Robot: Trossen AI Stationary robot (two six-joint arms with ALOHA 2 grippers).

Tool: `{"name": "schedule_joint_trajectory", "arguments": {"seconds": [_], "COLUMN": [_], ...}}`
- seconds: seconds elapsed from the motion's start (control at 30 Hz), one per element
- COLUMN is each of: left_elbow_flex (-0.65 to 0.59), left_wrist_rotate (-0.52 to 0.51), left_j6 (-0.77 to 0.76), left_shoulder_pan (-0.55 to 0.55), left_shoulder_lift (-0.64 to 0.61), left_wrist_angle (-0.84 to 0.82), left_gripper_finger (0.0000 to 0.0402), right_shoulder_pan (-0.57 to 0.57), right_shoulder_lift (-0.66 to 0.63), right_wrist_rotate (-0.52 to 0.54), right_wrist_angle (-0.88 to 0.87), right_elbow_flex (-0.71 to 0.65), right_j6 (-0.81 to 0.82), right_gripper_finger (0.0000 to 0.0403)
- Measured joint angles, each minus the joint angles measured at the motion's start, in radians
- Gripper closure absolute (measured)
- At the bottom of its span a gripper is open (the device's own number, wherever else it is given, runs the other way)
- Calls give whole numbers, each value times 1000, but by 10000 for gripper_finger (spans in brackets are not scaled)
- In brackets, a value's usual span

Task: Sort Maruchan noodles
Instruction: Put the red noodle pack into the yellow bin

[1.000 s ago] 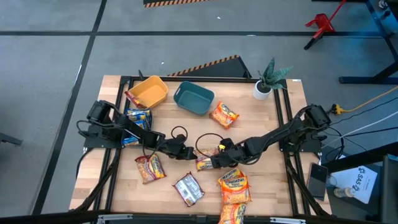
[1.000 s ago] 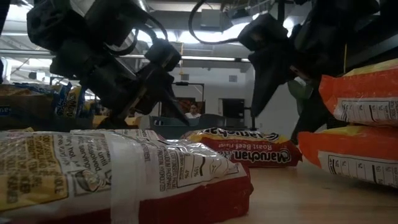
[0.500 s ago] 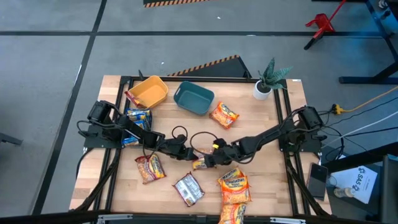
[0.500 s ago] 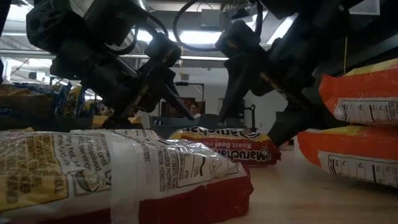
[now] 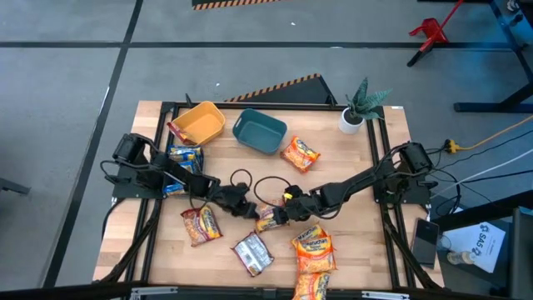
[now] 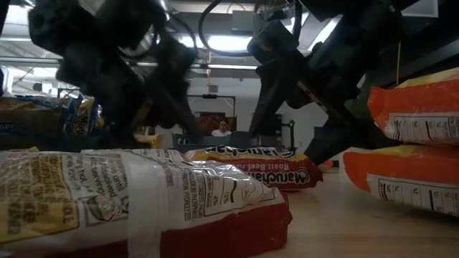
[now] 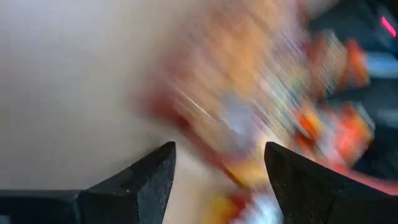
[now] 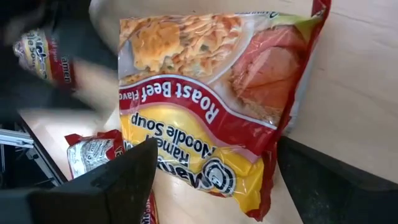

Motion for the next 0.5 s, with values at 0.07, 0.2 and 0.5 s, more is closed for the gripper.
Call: {"name": "schedule_joint_trajectory", "arguments": {"seconds": [0.07,0.2,0.5], "left_elbow_flex": [1,1,3], "left_wrist_rotate": [-49,-89,-112], "left_j6": [-5,-6,-53], "left_shoulder_pan": [-2,-5,-9], "left_shoulder_lift": [-1,0,28], "left_wrist_angle": [-15,-27,-55], "left_gripper_finger": [161,161,161], "right_shoulder_pan": [0,0,0], "right_shoulder_lift": [0,9,39], "right_wrist_rotate": [0,-10,-36], "right_wrist_angle": [2,22,95], "right_elbow_flex": [0,0,1], "right_j6": [1,8,12], "right_gripper_finger": [88,88,88]}}
